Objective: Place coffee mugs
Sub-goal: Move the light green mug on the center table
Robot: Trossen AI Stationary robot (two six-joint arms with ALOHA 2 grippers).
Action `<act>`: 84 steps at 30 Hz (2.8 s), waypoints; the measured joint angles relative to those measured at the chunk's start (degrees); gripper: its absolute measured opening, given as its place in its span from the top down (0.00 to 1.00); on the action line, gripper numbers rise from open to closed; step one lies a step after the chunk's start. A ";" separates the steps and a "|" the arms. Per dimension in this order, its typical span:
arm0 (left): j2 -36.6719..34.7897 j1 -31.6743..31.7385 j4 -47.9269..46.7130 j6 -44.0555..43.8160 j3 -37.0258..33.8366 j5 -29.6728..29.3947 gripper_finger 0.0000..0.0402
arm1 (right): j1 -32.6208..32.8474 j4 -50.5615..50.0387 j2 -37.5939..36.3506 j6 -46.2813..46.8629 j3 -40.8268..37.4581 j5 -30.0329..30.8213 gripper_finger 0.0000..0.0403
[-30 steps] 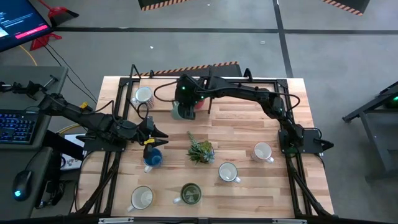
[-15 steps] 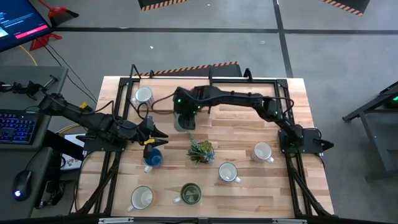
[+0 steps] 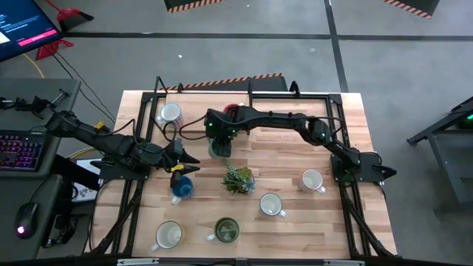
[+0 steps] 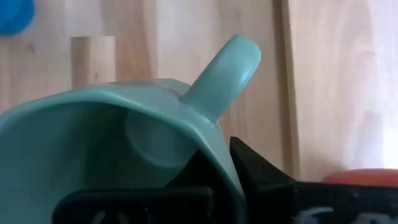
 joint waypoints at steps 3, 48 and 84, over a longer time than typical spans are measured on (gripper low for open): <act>0.00 -0.01 0.05 0.00 0.00 0.00 0.70 | 0.00 -0.13 0.14 0.00 0.00 2.51 1.00; 0.00 -0.02 -0.15 0.09 0.00 0.50 0.70 | 4.58 1.18 1.27 -2.39 -0.02 -1.04 1.00; 0.02 -0.02 -0.32 -0.05 0.02 0.48 0.70 | 7.17 1.70 1.27 -23.40 3.16 -6.71 1.00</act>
